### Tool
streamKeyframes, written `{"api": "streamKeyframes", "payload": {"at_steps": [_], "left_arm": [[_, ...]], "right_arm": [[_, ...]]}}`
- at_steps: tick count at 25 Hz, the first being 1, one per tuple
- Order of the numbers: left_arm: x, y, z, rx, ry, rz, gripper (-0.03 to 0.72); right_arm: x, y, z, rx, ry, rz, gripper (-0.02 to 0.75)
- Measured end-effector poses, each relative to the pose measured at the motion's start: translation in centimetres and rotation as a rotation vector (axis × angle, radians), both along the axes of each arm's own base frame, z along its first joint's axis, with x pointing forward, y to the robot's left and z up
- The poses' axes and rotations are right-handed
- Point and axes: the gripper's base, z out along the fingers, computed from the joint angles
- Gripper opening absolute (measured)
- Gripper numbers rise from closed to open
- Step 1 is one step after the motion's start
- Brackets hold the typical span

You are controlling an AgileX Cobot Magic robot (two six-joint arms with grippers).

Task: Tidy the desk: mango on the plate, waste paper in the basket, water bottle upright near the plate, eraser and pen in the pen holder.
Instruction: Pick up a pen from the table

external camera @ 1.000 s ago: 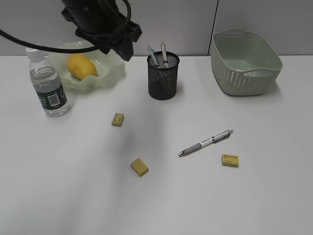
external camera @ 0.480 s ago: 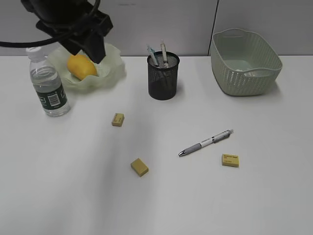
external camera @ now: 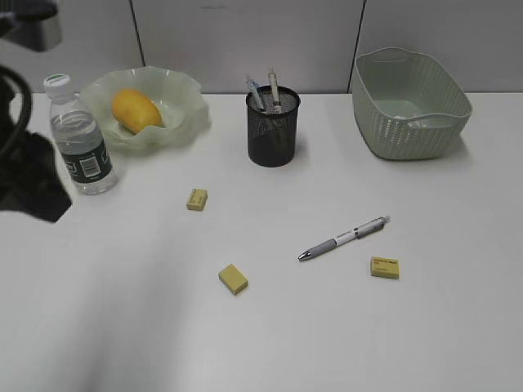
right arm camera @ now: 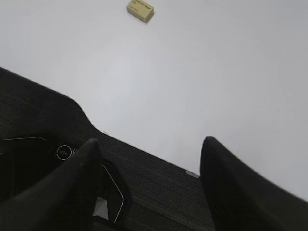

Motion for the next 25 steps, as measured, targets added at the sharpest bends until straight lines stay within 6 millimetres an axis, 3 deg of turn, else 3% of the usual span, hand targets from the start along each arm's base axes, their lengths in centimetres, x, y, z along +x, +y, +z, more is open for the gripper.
{"api": "streamKeyframes", "payload": {"at_steps": [13,20,25], "left_arm": [[-11.3,7.2,-1.8,-0.161,-0.225,0.021,0.417],[-14.9,9.5,-1.3,-0.259,-0.374,0.021,0.417],[-15.9,10.1,-1.3,-0.269,-0.39,0.022,0.417]], "right_arm": [[0.0,0.0,0.0,-0.001,-0.001,-0.001,0.508],[0.0,0.0,0.0,-0.003,-0.001,-0.001,0.508],[0.0,0.0,0.0,-0.003,-0.002,-0.002,0.508]]}}
